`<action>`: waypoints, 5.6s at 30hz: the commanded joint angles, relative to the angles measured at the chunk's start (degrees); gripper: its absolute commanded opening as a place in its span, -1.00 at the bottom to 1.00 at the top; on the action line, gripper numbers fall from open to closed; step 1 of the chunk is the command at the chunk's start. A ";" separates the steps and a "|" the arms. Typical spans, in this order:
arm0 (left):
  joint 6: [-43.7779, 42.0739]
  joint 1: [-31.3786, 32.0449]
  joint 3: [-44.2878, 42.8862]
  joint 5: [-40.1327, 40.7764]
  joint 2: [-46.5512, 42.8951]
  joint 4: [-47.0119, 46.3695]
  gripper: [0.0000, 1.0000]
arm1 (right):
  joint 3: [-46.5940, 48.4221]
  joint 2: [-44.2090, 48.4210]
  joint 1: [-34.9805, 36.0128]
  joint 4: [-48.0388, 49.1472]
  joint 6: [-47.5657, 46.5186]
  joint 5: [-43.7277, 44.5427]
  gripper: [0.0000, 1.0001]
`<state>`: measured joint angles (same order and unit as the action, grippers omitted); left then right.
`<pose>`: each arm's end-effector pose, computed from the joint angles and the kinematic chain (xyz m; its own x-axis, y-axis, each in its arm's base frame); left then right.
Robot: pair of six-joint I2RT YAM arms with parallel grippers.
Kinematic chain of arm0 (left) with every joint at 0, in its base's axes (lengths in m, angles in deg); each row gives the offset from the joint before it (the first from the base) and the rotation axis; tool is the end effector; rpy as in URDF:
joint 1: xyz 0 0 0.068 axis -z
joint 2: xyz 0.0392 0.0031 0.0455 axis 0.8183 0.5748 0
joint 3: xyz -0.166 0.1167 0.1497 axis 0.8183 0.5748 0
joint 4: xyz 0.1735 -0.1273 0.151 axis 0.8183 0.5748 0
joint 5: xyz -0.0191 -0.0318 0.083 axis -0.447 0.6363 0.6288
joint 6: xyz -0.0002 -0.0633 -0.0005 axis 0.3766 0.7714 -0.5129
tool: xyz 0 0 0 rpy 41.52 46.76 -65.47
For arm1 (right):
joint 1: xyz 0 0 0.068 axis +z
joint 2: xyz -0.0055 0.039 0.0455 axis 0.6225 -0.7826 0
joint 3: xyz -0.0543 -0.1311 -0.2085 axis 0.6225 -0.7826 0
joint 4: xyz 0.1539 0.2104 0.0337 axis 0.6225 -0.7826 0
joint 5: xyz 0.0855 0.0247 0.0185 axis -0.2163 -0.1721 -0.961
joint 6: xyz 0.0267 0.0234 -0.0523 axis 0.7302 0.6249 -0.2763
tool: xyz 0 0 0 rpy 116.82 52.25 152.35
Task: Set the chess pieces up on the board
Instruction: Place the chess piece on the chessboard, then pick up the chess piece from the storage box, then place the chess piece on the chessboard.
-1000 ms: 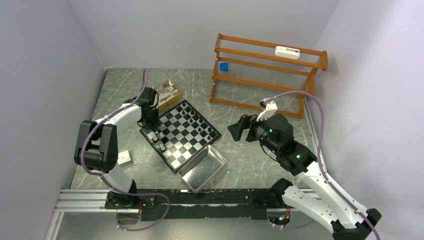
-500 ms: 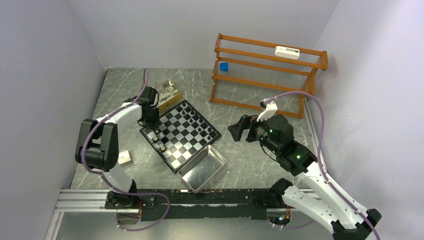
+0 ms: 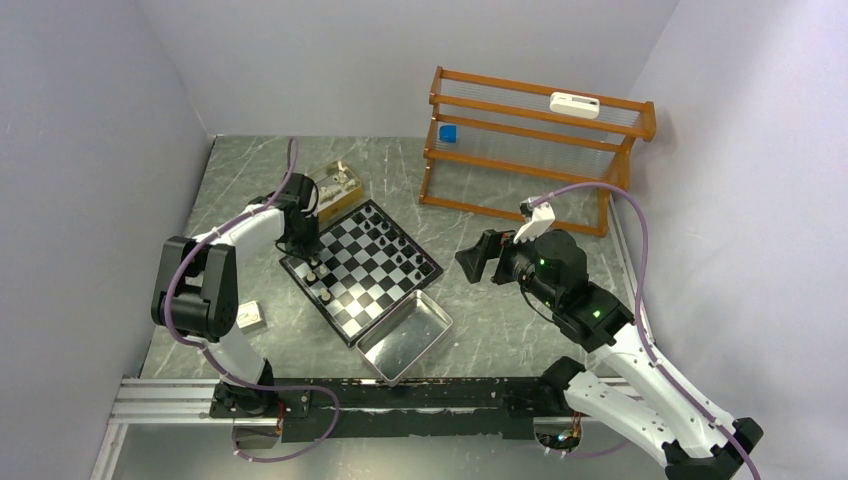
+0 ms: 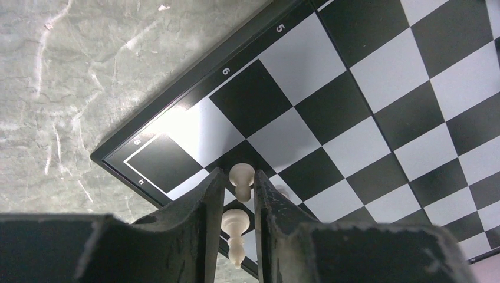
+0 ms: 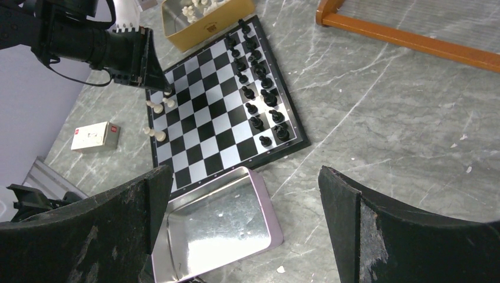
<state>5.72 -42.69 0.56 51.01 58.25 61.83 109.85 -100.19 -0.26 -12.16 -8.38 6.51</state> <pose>0.3174 -0.0668 0.1435 -0.9343 -0.0912 -0.3446 -0.0734 0.9952 -0.0643 0.1554 0.1178 0.3091 -0.4671 0.1822 -0.8652 -0.3947 0.8327 0.3884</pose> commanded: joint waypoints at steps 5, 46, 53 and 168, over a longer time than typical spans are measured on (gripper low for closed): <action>-0.96 0.35 -5.43 1.90 -2.03 1.20 -0.31 | 0.86 0.53 0.22 0.06 -0.29 0.46 1.00; -11.30 0.43 -38.28 -1.21 21.54 -18.42 -0.43 | 6.38 -2.86 0.17 -3.39 -1.57 2.47 1.00; -15.97 0.38 -41.58 -5.43 27.03 -20.07 -0.40 | 8.79 -4.00 0.17 -4.37 -1.62 3.74 1.00; 2.27 -4.23 -0.09 5.46 -16.72 -1.95 -0.69 | 3.36 -0.25 0.17 -1.11 -1.70 -1.02 1.00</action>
<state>7.14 -46.16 -1.06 56.39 42.10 59.64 114.33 -102.05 -0.26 -13.62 -10.26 5.42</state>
